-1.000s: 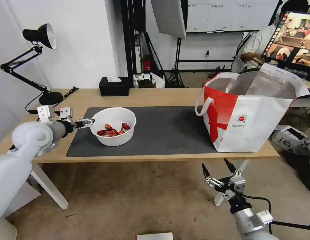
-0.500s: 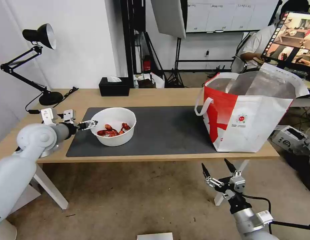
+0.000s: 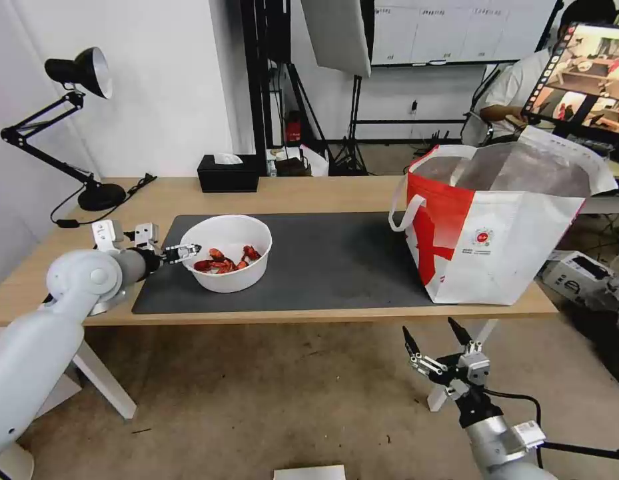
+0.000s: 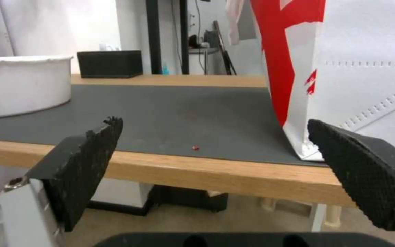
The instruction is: Pick up the trash from the table and place it into the takeout bag.
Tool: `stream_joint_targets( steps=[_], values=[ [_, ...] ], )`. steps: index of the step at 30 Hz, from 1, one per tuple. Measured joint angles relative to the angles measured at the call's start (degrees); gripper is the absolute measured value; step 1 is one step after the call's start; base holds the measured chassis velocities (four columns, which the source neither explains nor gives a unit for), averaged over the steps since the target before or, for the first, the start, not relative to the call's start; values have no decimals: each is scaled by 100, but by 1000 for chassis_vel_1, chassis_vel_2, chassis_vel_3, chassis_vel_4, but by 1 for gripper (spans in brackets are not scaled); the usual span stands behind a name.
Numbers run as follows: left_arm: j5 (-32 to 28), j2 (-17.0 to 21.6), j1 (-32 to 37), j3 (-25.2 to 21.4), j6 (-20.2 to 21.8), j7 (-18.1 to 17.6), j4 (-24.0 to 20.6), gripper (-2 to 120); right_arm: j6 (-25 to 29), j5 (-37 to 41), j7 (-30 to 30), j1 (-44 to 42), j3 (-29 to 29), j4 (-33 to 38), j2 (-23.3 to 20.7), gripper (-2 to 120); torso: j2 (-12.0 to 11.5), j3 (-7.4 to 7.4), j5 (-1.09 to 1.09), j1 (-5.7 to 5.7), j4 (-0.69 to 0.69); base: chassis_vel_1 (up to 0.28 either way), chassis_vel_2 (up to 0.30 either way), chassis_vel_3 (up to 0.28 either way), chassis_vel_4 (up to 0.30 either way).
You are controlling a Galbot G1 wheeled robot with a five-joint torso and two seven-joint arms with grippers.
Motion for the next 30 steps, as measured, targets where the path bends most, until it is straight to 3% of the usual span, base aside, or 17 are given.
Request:
stream_joint_targets(
  steps=[6, 9, 14, 16, 30],
  values=[
    [21, -41, 4, 42, -2, 7, 38, 95, 0, 0, 0, 0, 0, 0, 0, 100, 0, 0, 0, 0, 0, 0, 0, 0, 0],
    [50, -45, -11, 50, -4, 22, 70, 80, 0, 0, 0, 0, 0, 0, 0, 100, 0, 0, 0, 0, 0, 0, 0, 0, 0],
    [50, -38, -16, 58, -6, 26, 50, 67, 0, 0, 0, 0, 0, 0, 0, 100, 0, 0, 0, 0, 0, 0, 0, 0, 0],
    [50, -38, -17, 64, -6, 28, 25, 55, 0, 0, 0, 0, 0, 0, 0, 100, 0, 0, 0, 0, 0, 0, 0, 0, 0],
    [39, -83, 10, 17, -8, 43, -4, 7, 0, 0, 0, 0, 0, 0, 0, 100, 0, 0, 0, 0, 0, 0, 0, 0, 0]
  ],
)
